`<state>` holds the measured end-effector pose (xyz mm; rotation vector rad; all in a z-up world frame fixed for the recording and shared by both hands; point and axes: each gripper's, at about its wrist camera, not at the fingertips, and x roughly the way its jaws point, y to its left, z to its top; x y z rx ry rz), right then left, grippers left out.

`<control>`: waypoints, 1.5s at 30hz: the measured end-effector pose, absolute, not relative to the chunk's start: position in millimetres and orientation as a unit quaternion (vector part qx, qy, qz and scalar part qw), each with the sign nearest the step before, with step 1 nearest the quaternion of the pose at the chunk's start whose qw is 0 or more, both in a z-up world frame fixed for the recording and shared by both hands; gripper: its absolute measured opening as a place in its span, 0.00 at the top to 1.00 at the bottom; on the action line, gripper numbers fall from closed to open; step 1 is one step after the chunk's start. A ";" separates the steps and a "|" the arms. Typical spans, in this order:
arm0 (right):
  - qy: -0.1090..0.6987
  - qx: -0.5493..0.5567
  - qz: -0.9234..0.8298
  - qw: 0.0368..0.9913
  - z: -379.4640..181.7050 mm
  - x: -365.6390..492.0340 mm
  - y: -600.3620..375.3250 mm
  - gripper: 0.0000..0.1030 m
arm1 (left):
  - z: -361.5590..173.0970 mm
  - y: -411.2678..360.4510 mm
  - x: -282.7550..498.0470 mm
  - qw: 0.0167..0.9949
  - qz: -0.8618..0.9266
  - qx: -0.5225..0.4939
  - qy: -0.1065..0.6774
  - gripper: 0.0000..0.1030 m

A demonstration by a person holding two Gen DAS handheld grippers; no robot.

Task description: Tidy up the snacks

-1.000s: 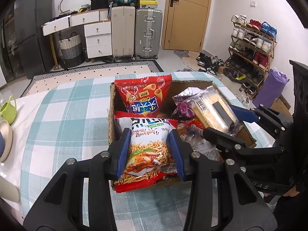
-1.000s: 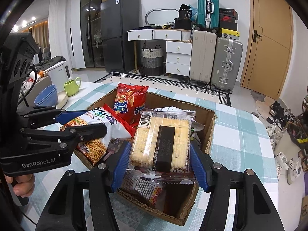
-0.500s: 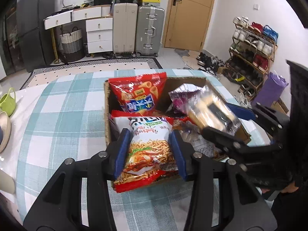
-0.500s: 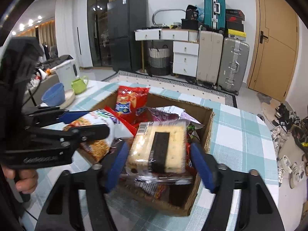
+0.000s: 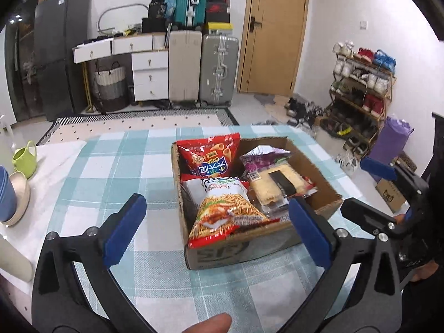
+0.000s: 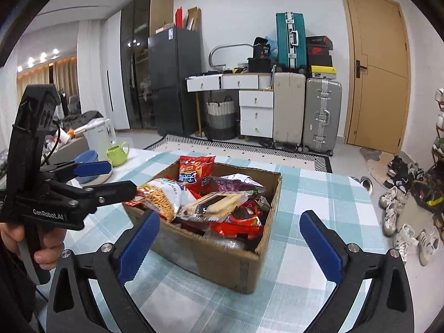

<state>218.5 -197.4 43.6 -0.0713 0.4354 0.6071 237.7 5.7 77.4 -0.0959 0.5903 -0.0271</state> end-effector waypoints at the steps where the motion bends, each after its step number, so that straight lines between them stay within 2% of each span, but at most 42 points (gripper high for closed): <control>1: 0.210 -0.031 0.299 0.930 43.7 214.6 -198.4 0.01 | 79.0 6.2 232.2 0.957 -0.012 -0.047 0.287 0.01; 9: 0.182 -0.013 0.313 0.932 41.9 181.3 -203.4 0.01 | 76.2 10.6 181.6 0.964 0.004 -0.052 0.261 0.01; 20: 0.164 -0.016 0.321 0.933 19.6 147.8 -207.6 0.01 | 45.3 4.4 137.6 0.973 0.017 -0.049 0.225 0.01; 31: 0.142 -0.012 0.305 0.942 -6.2 144.7 -211.8 0.01 | 8.8 6.3 131.0 0.974 0.027 -0.052 0.217 0.01; 45: 0.139 -0.019 0.313 0.939 -11.4 145.0 -209.0 0.00 | 2.1 9.2 137.3 0.976 0.032 -0.050 0.210 0.01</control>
